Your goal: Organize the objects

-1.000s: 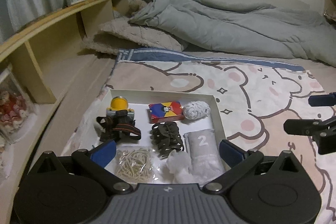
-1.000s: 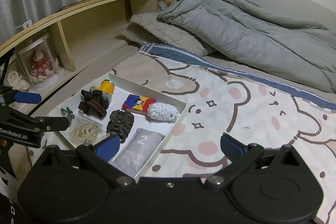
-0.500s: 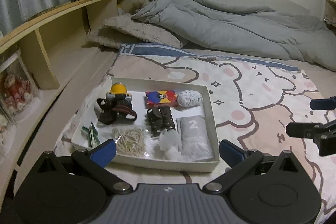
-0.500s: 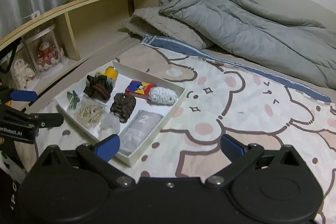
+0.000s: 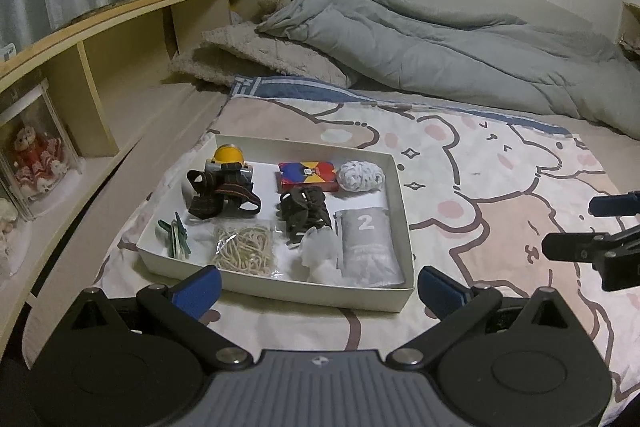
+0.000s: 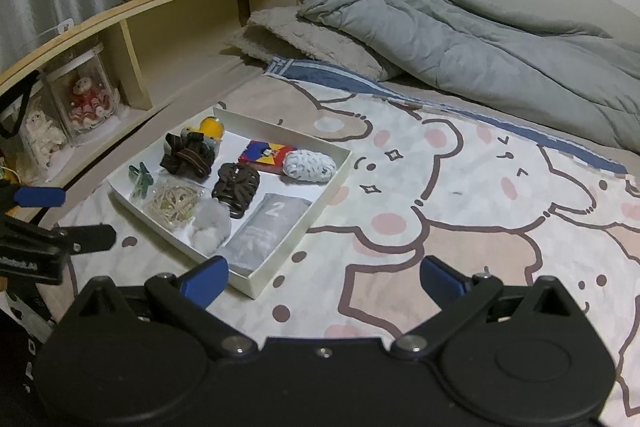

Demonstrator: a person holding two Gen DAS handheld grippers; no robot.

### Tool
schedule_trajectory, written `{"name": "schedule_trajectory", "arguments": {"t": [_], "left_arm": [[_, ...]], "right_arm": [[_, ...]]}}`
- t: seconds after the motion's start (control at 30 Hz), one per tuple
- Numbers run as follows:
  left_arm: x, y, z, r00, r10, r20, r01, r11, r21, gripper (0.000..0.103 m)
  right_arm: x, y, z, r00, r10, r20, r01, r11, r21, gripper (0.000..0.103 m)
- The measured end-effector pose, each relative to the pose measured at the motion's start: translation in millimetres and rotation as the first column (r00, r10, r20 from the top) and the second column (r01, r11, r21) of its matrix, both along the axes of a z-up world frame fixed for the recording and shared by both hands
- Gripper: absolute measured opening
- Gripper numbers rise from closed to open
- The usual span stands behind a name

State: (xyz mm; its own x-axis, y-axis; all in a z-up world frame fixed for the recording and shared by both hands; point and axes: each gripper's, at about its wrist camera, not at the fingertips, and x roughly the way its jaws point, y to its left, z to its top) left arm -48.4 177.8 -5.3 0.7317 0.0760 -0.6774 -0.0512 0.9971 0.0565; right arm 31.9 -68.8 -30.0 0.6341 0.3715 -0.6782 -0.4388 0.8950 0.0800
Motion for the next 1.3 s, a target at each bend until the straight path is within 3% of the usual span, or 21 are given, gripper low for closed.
{"name": "schedule_trajectory", "arguments": {"t": [1.3], "left_arm": [[-0.6, -7.8, -7.3, 1.0, 0.0, -0.01, 0.0, 1.0, 0.018, 0.103]], "right_arm": [[4.1, 2.9, -8.6, 0.999, 0.017, -0.033, -0.017, 1.0, -0.001, 0.103]]}}
